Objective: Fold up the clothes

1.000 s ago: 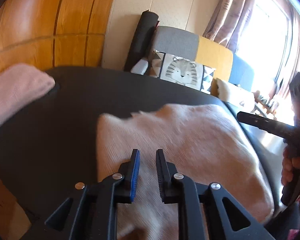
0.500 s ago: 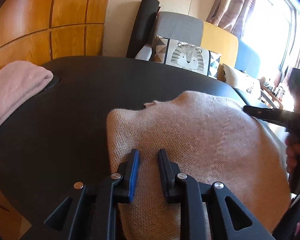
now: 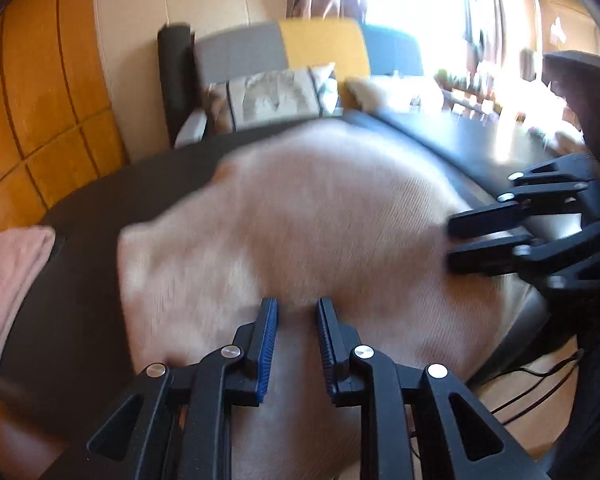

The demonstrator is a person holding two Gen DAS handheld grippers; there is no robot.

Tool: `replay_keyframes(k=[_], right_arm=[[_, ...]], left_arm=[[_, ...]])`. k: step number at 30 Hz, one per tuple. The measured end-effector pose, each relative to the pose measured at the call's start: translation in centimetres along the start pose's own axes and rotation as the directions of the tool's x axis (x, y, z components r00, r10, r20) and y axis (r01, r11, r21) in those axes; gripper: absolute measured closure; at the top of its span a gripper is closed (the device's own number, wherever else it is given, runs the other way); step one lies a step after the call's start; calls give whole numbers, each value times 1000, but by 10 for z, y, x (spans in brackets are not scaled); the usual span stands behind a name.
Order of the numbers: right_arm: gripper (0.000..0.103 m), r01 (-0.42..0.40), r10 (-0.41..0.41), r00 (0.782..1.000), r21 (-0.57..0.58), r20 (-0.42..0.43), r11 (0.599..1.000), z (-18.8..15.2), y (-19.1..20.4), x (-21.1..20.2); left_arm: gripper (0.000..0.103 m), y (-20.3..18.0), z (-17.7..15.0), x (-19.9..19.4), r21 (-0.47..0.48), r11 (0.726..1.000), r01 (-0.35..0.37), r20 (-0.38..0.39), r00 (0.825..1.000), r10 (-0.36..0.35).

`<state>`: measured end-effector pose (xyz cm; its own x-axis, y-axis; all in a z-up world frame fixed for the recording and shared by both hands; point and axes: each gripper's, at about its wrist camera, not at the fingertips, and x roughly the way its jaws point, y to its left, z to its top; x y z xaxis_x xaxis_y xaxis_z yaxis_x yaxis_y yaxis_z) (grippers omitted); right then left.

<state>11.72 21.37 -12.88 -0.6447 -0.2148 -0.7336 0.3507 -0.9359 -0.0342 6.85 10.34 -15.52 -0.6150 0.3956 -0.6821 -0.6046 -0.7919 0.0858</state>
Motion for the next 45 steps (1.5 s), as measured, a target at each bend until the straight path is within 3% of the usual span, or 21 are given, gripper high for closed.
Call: replay_keyframes(k=[8, 13, 15, 17, 21, 23, 25, 28, 30, 34, 37, 39, 41, 45], right_arm=[[77, -73, 60, 993, 128, 103, 989, -36, -13, -10], [76, -59, 48, 993, 107, 105, 992, -28, -5, -25], [76, -91, 80, 988, 82, 129, 993, -25, 0, -34], [76, -101, 95, 989, 42, 112, 994, -26, 9, -38], [76, -94, 93, 996, -36, -12, 995, -43, 22, -19], [76, -114, 114, 993, -56, -3, 992, -42, 22, -23], [76, -169, 170, 985, -34, 25, 985, -31, 14, -31], [76, -228, 217, 965, 64, 144, 971, -5, -10, -46], [76, -188, 168, 972, 113, 164, 976, 16, -24, -44], [76, -44, 21, 994, 207, 110, 977, 55, -48, -16], [76, -59, 31, 994, 277, 106, 959, 68, -65, 2], [76, -15, -7, 996, 251, 86, 968, 67, -64, 13], [76, 14, -34, 996, 228, 86, 973, 57, -62, 23], [75, -22, -14, 992, 285, 123, 958, 50, -68, 23]], left_arm=[[82, 15, -19, -12, -55, 997, 55, -23, 998, -56], [82, 19, -19, -22, -97, 991, 92, 6, 996, -91], [82, 16, -25, -27, -86, 989, 122, 20, 992, -121], [82, 13, -31, -25, -64, 991, 116, -26, 993, -118], [82, 14, -42, -28, -53, 990, 129, -73, 988, -133], [82, 19, -43, -36, -65, 986, 154, -56, 986, -158], [82, 30, -36, -46, -84, 977, 196, 27, 981, -194], [82, 47, -15, -52, -157, 969, 191, 126, 977, -172], [82, 57, 4, -47, -195, 966, 168, 156, 978, -138], [82, 59, 34, -19, -209, 972, 108, 124, 989, -83], [82, 56, 43, 6, -183, 982, 52, 50, 998, -44], [82, 61, 36, 24, -172, 985, -10, -46, 999, 2], [80, 71, 26, 29, -216, 976, 23, -28, 999, -30], [80, 83, 25, 29, -272, 959, 82, -25, 995, -93]])
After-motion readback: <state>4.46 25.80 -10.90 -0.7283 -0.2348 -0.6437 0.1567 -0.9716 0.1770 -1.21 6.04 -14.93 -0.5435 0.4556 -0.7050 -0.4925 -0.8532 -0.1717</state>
